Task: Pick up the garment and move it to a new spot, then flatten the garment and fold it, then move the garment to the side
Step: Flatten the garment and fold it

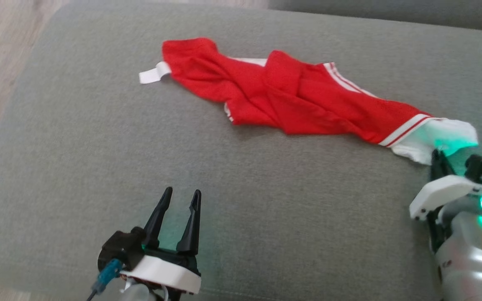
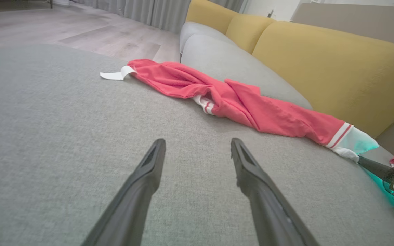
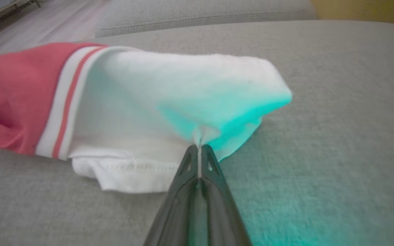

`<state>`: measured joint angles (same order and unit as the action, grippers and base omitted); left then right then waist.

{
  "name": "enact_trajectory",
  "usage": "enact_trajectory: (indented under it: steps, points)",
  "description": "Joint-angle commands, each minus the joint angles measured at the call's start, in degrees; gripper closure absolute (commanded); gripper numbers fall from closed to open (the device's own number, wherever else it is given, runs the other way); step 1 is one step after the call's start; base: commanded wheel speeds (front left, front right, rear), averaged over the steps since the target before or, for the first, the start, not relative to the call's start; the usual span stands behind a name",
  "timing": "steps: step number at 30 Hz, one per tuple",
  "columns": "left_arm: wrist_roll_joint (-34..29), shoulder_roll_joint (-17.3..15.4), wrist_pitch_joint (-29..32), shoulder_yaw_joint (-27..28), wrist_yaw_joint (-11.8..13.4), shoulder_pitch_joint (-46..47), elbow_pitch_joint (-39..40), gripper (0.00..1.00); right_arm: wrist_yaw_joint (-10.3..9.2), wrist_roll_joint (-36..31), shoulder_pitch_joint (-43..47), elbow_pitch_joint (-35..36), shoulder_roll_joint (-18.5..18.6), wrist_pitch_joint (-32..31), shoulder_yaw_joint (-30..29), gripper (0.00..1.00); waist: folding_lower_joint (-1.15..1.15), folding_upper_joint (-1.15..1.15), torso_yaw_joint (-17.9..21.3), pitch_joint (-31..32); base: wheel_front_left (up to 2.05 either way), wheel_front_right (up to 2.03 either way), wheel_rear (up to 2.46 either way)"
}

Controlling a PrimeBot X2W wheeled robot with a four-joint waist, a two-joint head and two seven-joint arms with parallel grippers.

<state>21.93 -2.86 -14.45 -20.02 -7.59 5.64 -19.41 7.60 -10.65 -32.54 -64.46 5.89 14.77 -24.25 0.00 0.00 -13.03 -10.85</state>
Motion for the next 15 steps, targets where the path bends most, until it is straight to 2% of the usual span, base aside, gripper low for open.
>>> enact_trajectory:
  steps: [1, 4, 10, 13, 14, 15]
  points:
    - [-0.63, -0.02, -0.55, 2.30, 0.10, 0.64, 1.36, 0.00, -0.11, -0.50, 3.85, -1.75, -1.07, -0.30, 1.03, 1.00, 0.00, 0.00, 1.77, 1.46, 0.00, 0.00, 0.00]
    - [-0.96, -0.02, -0.55, 2.59, 0.10, 0.09, 1.30, 0.00, -0.11, 0.35, 4.93, -0.81, -1.62, 0.13, 1.74, 1.00, 0.00, 0.00, 4.04, 3.06, 0.00, 0.00, 0.00]
    - [-1.13, -0.02, -0.55, 3.66, 0.10, -1.40, 1.47, 0.00, -0.11, 7.51, 10.17, 9.81, -2.65, 0.21, 7.32, 1.00, 0.00, 0.00, 8.86, 6.71, 0.00, 0.00, 0.00]
    - [-1.06, -0.02, -0.55, 4.49, 0.10, -2.08, 1.58, 0.00, -0.11, 10.62, 14.62, 12.82, -2.81, 0.21, 11.04, 1.00, 0.00, 0.00, 11.09, 7.69, 0.00, 0.00, 0.00]
    - [-0.98, -0.02, -0.55, 4.68, 0.10, -2.23, 1.70, 0.00, -0.11, 11.43, 15.79, 13.47, -2.84, 0.21, 11.97, 0.93, 0.00, 0.00, 11.72, 7.80, 0.00, 0.00, 0.00]
    - [-0.87, -0.02, -0.55, 4.74, 0.10, -2.26, 1.82, 0.00, -0.11, 12.24, 16.69, 14.46, -2.87, 0.21, 12.81, 0.15, 0.00, 0.00, 12.31, 7.77, 0.00, 0.00, 0.00]
